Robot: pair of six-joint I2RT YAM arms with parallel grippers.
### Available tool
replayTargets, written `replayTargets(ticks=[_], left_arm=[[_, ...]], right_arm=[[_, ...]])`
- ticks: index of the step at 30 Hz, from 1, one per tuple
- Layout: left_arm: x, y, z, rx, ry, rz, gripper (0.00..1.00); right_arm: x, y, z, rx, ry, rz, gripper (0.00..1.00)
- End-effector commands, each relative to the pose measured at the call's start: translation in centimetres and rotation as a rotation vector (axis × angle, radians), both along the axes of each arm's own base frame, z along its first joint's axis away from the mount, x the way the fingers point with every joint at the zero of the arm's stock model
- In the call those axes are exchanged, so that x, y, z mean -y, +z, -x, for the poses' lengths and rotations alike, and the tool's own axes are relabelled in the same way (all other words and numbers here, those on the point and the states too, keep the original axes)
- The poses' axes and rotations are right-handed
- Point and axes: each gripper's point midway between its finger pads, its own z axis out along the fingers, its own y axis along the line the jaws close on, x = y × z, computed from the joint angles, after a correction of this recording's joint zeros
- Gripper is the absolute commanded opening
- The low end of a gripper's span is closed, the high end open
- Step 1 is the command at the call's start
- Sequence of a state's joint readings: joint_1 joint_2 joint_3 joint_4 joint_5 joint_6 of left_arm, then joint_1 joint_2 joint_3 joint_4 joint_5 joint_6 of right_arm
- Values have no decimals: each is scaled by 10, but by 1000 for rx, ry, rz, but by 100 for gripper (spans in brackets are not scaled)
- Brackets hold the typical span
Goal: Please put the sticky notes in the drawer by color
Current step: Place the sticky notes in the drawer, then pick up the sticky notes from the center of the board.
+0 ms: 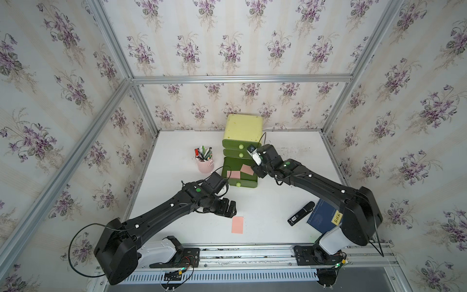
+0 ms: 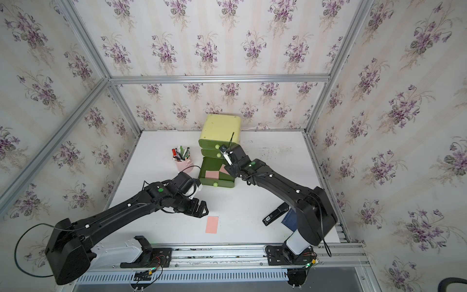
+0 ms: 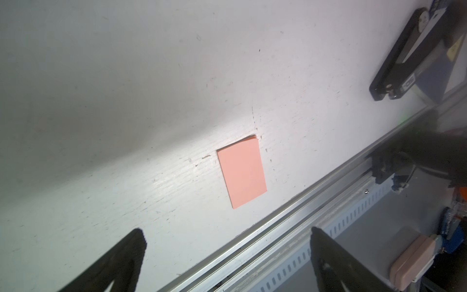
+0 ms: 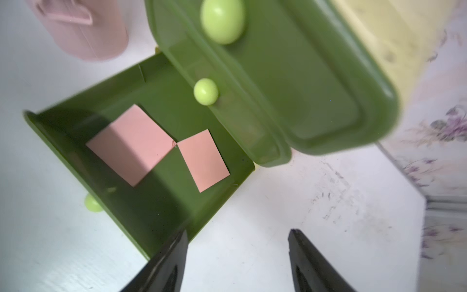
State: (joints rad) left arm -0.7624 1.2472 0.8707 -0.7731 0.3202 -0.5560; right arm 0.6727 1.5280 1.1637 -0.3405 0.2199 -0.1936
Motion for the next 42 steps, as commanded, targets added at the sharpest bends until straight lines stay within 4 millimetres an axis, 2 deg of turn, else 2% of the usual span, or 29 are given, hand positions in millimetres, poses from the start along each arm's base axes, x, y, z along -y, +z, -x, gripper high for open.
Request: replayTargets(ticks=[1, 3, 7, 10, 16, 20, 23, 28, 30, 33, 37, 41, 42], left_arm=[[-10, -14, 11, -39, 40, -113, 100], [-4, -19, 12, -46, 57, -121, 100], [25, -28, 19, -62, 10, -125, 100], [35, -44, 20, -87, -11, -191, 100], [47, -52, 23, -94, -58, -308, 96], [42, -64, 27, -128, -55, -378, 96], [48, -74, 30, -148, -44, -370, 94], [48, -79, 29, -136, -46, -412, 94], [56, -83, 30, -148, -44, -381, 88], [55, -92, 33, -169, -40, -398, 80], [51, -100, 37, -181, -38, -430, 79], [49, -108, 39, -187, -42, -455, 68], [49, -110, 39, -192, -45, -455, 63]], right_arm=[[1, -7, 29, -176, -79, -285, 67], [9, -9, 45, -219, -109, -371, 68], [19, -16, 77, -290, -126, -463, 71], [26, -19, 88, -295, -129, -479, 71], [36, -20, 97, -285, -139, -476, 70], [39, -18, 101, -265, -130, -487, 70], [40, -17, 103, -252, -131, -506, 71], [41, -23, 105, -249, -122, -503, 71], [43, -26, 105, -246, -127, -493, 71], [42, -30, 106, -251, -123, -492, 71], [43, -33, 107, -251, -123, -488, 71], [44, -34, 108, -248, -122, -490, 71], [45, -35, 109, -249, -124, -489, 71]])
